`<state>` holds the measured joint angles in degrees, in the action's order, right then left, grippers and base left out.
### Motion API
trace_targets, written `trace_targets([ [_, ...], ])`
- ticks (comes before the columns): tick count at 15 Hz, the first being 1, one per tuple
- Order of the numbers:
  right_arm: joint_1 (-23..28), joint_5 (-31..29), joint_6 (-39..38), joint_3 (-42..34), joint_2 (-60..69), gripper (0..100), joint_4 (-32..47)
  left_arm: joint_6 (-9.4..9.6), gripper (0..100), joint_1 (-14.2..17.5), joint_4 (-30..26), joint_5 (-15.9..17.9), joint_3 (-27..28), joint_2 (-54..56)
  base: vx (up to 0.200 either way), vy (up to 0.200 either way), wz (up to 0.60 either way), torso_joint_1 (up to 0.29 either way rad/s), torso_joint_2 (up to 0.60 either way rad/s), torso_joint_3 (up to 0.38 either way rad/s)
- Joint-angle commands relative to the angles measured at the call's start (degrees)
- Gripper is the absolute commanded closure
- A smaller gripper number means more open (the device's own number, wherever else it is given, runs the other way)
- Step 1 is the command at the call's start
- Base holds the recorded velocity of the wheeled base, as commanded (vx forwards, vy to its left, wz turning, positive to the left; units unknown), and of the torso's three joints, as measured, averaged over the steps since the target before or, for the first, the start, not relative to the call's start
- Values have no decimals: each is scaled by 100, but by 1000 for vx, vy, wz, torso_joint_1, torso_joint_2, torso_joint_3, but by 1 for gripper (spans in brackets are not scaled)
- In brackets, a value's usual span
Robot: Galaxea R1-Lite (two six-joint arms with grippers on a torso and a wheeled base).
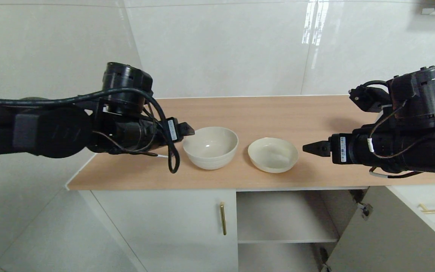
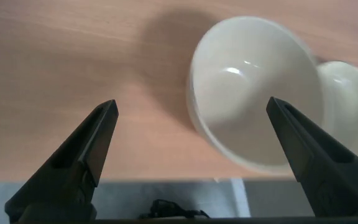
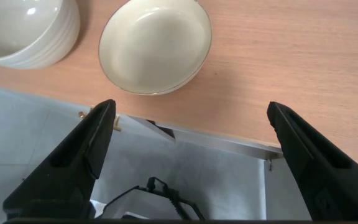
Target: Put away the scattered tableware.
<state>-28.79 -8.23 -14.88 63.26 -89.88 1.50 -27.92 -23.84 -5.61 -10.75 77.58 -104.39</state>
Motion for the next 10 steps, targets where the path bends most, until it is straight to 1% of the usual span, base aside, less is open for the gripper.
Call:
trace_targets([
  [1, -21, 5, 3, 2, -21, 0, -1, -3, 0, -33, -2, -103, 187, -565, 0, 0, 0, 0, 0, 0],
  [4, -21, -3, -6, 2, -12, 0, -1, -3, 0, -112, 7, -111, 196, -741, 0, 0, 0, 0, 0, 0],
  [9, -12, -12, -6, 2, 23, 0, -1, -21, 0, -120, 25, -173, 266, -864, 0, 0, 0, 0, 0, 0],
  [10, -12, -12, -6, 2, 23, 0, -1, -21, 100, -120, 25, -261, 266, -846, 0, 0, 0, 0, 0, 0],
])
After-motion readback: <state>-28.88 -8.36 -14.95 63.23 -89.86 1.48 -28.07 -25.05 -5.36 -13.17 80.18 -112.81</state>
